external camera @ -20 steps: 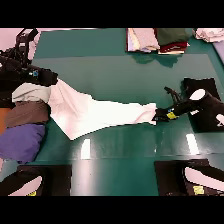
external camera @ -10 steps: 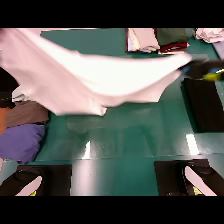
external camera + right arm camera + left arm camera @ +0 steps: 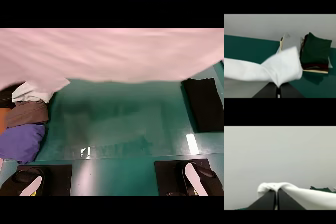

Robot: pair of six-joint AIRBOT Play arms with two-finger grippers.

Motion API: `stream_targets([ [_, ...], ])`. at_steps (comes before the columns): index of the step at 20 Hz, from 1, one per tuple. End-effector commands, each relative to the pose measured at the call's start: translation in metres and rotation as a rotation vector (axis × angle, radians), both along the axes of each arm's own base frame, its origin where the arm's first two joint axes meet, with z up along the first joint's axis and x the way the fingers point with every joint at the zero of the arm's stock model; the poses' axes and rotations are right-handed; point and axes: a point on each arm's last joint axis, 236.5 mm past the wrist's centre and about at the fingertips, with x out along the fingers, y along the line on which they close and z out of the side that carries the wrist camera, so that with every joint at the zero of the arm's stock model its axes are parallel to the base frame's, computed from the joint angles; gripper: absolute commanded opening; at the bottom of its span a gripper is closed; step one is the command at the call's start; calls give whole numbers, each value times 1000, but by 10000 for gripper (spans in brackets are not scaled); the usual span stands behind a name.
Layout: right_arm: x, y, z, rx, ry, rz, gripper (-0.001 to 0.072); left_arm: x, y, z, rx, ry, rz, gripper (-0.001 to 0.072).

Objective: Fold the shirts.

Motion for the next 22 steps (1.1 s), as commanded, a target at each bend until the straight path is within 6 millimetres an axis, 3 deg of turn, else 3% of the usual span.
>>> stream_targets([
  [1, 10, -8, 3, 22, 67, -8, 13, 44, -8, -38, 24, 127, 4, 25],
  [4, 53, -15, -38, 69, 233, 46, 13, 134, -26, -146, 100, 471, 0, 26],
  [6, 92, -17, -94, 83, 430, 60, 13, 190, -37, -220, 140, 668, -2, 26],
  [8, 122, -22, -163, 19, 659, 42, 13, 238, -48, -299, 168, 855, -13, 27],
  [12, 167, -10, -292, -48, 972, 58, 13, 300, -57, -432, 224, 1123, -8, 27],
  [14, 180, -10, -347, -24, 1060, 55, 14, 317, -51, -480, 227, 1209, 7, 28],
  [16, 190, -14, -382, -5, 1101, 42, 15, 326, -37, -509, 206, 1270, 35, 30],
  [17, 194, -15, -391, -2, 1109, 41, 16, 328, -31, -515, 196, 1284, 43, 98],
  [18, 197, -15, -395, -1, 1113, 40, 80, 329, -23, -515, 194, 1286, 54, 398],
  [19, 199, -16, -395, -1, 1112, 41, 305, 328, -15, -513, 201, 1287, 59, 469],
  [20, 202, -16, -390, -8, 1105, 46, 417, 324, -5, -508, 204, 1292, 69, 469],
  [22, 204, -20, -372, -29, 1079, 63, 414, 309, 17, -498, 185, 1330, 97, 469],
])
